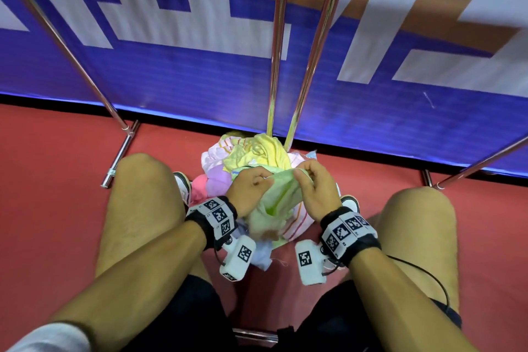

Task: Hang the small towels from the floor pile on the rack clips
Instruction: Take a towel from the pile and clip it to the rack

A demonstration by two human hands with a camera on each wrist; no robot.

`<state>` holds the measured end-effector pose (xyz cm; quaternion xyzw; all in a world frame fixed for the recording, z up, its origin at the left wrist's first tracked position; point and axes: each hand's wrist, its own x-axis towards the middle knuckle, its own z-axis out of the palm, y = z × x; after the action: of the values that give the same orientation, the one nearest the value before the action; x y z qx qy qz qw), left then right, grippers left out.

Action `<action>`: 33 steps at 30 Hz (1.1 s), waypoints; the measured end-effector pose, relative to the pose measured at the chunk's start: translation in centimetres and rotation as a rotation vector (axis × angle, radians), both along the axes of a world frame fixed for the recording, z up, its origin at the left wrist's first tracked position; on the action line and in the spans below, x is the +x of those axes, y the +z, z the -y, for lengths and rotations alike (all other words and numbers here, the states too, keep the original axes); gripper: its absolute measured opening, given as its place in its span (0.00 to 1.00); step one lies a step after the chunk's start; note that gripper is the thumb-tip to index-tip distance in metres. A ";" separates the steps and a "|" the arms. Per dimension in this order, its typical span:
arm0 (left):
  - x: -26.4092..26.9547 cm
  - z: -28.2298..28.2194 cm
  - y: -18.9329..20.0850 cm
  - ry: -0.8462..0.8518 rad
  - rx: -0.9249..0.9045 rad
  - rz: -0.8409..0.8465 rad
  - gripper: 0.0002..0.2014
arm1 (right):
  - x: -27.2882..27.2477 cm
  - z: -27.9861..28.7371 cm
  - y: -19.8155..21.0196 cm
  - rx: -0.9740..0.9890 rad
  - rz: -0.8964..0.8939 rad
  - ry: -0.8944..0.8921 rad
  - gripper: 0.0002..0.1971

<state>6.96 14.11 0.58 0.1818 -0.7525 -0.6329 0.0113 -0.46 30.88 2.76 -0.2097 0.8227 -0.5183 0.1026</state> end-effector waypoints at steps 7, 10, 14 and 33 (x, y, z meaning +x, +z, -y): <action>0.3 0.5 -0.3 -0.045 -0.146 -0.034 0.14 | -0.3 -1.1 1.0 -0.125 -0.133 -0.152 0.05; 0.5 1.4 -0.7 -0.086 -0.311 -0.002 0.07 | -0.5 -2.0 2.1 -0.171 -0.169 -0.279 0.05; 0.4 3.6 -0.1 0.098 -0.374 0.031 0.18 | -2.0 -3.7 2.6 -0.208 -0.190 -0.485 0.05; 1.1 4.7 1.2 0.285 -0.070 0.097 0.09 | -2.2 -4.3 1.7 -0.094 -0.050 -0.468 0.03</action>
<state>8.02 9.44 1.77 0.3165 -0.7405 -0.5886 0.0708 -2.66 35.20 4.44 -0.0305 0.8261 -0.5605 -0.0505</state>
